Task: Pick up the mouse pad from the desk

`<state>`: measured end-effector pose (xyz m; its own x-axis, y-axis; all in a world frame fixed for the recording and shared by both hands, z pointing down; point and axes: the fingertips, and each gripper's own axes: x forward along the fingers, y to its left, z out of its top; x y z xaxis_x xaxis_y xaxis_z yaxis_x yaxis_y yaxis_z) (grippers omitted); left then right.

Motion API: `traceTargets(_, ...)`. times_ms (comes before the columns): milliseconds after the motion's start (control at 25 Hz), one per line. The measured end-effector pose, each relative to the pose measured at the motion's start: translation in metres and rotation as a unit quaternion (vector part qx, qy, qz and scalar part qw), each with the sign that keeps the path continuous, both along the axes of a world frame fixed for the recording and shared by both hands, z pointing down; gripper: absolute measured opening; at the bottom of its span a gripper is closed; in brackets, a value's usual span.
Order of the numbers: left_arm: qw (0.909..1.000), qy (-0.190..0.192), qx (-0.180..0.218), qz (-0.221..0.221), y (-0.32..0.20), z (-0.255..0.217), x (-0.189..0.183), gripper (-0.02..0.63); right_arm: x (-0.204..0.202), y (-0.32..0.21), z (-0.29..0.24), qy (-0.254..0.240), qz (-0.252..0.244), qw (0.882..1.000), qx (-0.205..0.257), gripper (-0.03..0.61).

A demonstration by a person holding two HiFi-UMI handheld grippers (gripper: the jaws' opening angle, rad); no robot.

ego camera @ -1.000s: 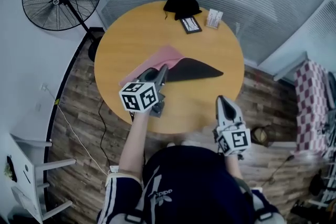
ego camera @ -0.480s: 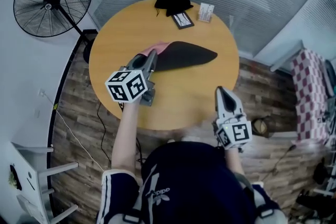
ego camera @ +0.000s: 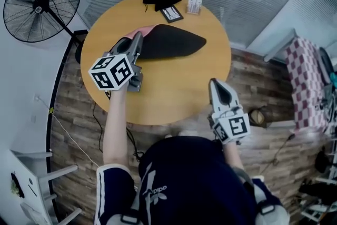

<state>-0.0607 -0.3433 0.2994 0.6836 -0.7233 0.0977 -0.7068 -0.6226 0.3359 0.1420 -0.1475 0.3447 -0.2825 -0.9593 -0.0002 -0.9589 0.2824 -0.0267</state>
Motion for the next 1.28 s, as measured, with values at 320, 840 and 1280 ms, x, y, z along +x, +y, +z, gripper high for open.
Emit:
traceTargets(320, 0.9998, 0.002, 0.015, -0.014, -0.006, -0.018, -0.004, 0.020, 0.015, 0.007, -0.010, 0.000, 0.016, 1.000, 0.011, 0.002)
traceTargets(840, 0.9978, 0.008, 0.057, -0.033, -0.001, -0.064, -0.016, 0.020, 0.032, 0.015, -0.014, -0.001, 0.025, 1.000, 0.019, 0.002)
traceTargets(1280, 0.9932, -0.007, 0.105, -0.050, 0.030, -0.101, -0.036, 0.020, 0.031, 0.017, -0.030, -0.005, 0.018, 0.999, 0.036, 0.002)
